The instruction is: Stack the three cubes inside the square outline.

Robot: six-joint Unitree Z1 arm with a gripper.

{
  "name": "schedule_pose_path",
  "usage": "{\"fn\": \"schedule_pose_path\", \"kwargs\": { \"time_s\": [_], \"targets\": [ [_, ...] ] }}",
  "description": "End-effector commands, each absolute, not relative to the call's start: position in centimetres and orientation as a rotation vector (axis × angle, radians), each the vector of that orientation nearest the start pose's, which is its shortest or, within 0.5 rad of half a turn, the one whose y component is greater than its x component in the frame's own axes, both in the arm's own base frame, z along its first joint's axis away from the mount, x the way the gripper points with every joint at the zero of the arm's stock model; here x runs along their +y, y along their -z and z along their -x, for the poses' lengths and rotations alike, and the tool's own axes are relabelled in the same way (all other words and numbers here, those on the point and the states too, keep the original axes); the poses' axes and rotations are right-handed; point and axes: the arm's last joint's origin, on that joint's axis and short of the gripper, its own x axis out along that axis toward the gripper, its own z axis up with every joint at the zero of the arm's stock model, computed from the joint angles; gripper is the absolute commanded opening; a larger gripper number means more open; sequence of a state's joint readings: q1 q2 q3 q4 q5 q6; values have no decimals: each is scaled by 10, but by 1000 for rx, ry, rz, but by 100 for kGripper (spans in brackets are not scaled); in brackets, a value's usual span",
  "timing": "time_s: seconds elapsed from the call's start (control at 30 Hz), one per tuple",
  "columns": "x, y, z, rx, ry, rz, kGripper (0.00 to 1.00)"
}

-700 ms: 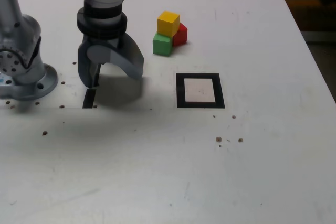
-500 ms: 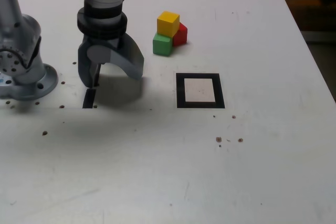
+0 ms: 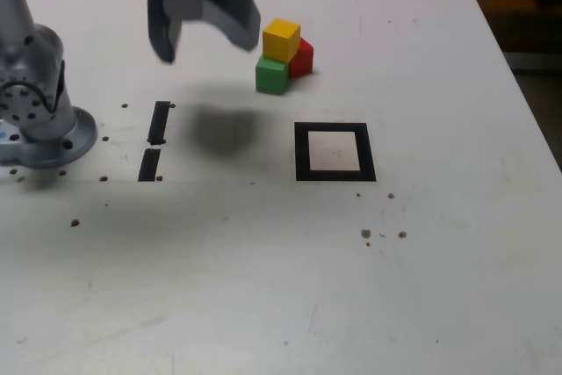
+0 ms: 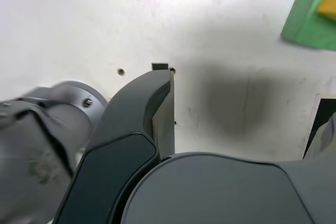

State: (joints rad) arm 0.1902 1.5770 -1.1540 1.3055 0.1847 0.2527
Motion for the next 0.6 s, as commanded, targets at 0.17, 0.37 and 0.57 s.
{"fn": "schedule_pose_path", "kwargs": {
  "time_s": [0.17, 0.37, 0.57],
  "targets": [
    [77, -330, -261, 1684, -16, -360, 97],
    [86, -311, -286, 1744, 42, -420, 95],
    [93, -289, -293, 1812, 62, -403, 90]
  ]
}}
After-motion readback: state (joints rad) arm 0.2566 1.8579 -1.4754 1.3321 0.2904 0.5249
